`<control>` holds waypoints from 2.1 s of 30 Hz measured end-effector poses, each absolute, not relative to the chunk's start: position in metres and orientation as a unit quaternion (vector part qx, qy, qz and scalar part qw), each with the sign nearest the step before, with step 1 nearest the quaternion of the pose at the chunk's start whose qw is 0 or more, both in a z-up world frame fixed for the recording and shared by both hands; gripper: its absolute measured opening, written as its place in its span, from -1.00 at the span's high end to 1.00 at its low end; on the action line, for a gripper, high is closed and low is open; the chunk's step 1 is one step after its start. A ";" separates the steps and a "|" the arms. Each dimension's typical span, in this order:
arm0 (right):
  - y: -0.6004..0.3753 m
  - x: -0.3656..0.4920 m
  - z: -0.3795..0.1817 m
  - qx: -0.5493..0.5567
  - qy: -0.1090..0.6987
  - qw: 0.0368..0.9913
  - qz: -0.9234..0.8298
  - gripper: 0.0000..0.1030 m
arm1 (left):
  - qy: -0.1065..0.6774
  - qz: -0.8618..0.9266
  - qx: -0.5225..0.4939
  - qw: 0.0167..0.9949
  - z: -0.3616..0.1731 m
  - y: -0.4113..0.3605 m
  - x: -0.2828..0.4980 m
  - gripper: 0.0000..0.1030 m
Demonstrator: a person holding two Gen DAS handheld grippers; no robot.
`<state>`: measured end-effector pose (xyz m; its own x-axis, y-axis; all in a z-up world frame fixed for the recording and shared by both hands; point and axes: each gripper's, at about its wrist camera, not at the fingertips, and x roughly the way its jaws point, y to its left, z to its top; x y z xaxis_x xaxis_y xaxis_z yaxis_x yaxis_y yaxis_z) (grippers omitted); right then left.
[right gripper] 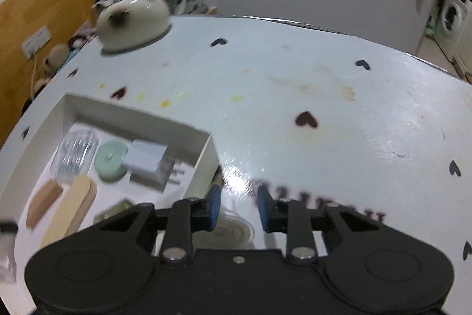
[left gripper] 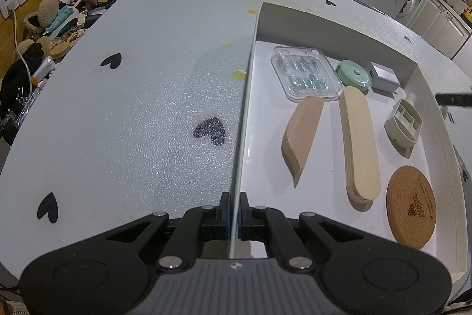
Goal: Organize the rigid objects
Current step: 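Return the right gripper and grasp the white round knobbed lid, then carry the white lid into the tray beside the beige holder and release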
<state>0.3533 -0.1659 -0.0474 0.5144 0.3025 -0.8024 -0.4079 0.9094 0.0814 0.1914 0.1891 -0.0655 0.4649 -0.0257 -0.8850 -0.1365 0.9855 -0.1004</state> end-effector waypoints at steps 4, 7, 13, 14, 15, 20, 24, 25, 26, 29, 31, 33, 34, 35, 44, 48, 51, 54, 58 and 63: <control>-0.169 0.331 -0.047 -0.080 0.449 0.863 0.219 0.60 | 0.516 0.032 -0.078 0.852 -0.065 0.189 0.191 0.94; -0.175 0.312 -0.047 -0.075 0.458 0.856 0.228 0.60 | 0.516 0.032 -0.078 0.852 -0.065 0.189 0.191 0.94; -0.190 0.281 -0.049 -0.065 0.484 0.842 0.231 0.55 | 0.516 0.031 -0.075 0.853 -0.066 0.189 0.191 0.94; -0.192 0.279 -0.049 -0.065 0.489 0.838 0.232 0.51 | 0.516 0.030 -0.075 0.853 -0.066 0.189 0.191 0.95; -0.193 0.276 -0.049 -0.067 0.494 0.834 0.235 0.39 | 0.516 0.030 -0.074 0.853 -0.066 0.189 0.191 0.95; -0.185 0.279 -0.046 -0.128 0.516 0.804 0.267 0.31 | 0.514 0.027 -0.074 0.854 -0.066 0.189 0.190 0.96; -0.161 0.286 -0.047 -0.221 0.530 0.758 0.310 0.29 | 0.511 0.026 -0.075 0.856 -0.067 0.190 0.189 0.96; -0.153 0.288 -0.049 -0.246 0.535 0.742 0.322 0.29 | 0.510 0.027 -0.076 0.857 -0.067 0.190 0.189 0.96; -0.148 0.289 -0.051 -0.262 0.539 0.730 0.328 0.29 | 0.509 0.027 -0.076 0.857 -0.067 0.189 0.188 0.96; -0.131 0.289 -0.059 -0.325 0.548 0.691 0.341 0.29 | 0.507 0.029 -0.078 0.858 -0.067 0.189 0.187 0.96; -0.123 0.287 -0.064 -0.351 0.553 0.670 0.348 0.31 | 0.506 0.030 -0.079 0.859 -0.067 0.189 0.187 0.96; -0.120 0.287 -0.067 -0.362 0.559 0.660 0.349 0.37 | 0.505 0.030 -0.080 0.859 -0.067 0.189 0.186 0.96; -0.119 0.287 -0.067 -0.363 0.560 0.658 0.349 0.42 | 0.505 0.030 -0.080 0.859 -0.067 0.190 0.186 0.96; -0.119 0.286 -0.066 -0.363 0.558 0.659 0.350 0.42 | 0.505 0.029 -0.080 0.859 -0.067 0.190 0.186 0.96; -0.134 0.283 -0.022 -0.303 0.514 0.729 0.335 0.44 | 0.506 0.025 -0.076 0.859 -0.067 0.190 0.187 0.96; -0.136 0.286 0.001 -0.279 0.484 0.763 0.325 0.44 | 0.506 0.025 -0.076 0.859 -0.067 0.190 0.187 0.96; -0.131 0.283 0.019 -0.264 0.462 0.780 0.329 0.44 | 0.506 0.025 -0.076 0.859 -0.067 0.190 0.187 0.96; -0.121 0.280 0.031 -0.240 0.443 0.788 0.354 0.44 | 0.506 0.025 -0.076 0.859 -0.067 0.190 0.187 0.96; -0.093 0.271 0.034 -0.209 0.441 0.768 0.415 0.44 | 0.506 0.026 -0.077 0.859 -0.067 0.190 0.187 0.96; -0.046 0.260 0.016 -0.191 0.459 0.720 0.484 0.44 | 0.506 0.026 -0.077 0.859 -0.067 0.190 0.187 0.96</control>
<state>0.2603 -0.0458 0.0164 0.1106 0.5220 -0.8458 -0.8727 0.4582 0.1687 0.1871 0.1897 -0.0674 0.4876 -0.0338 -0.8724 -0.1218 0.9868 -0.1063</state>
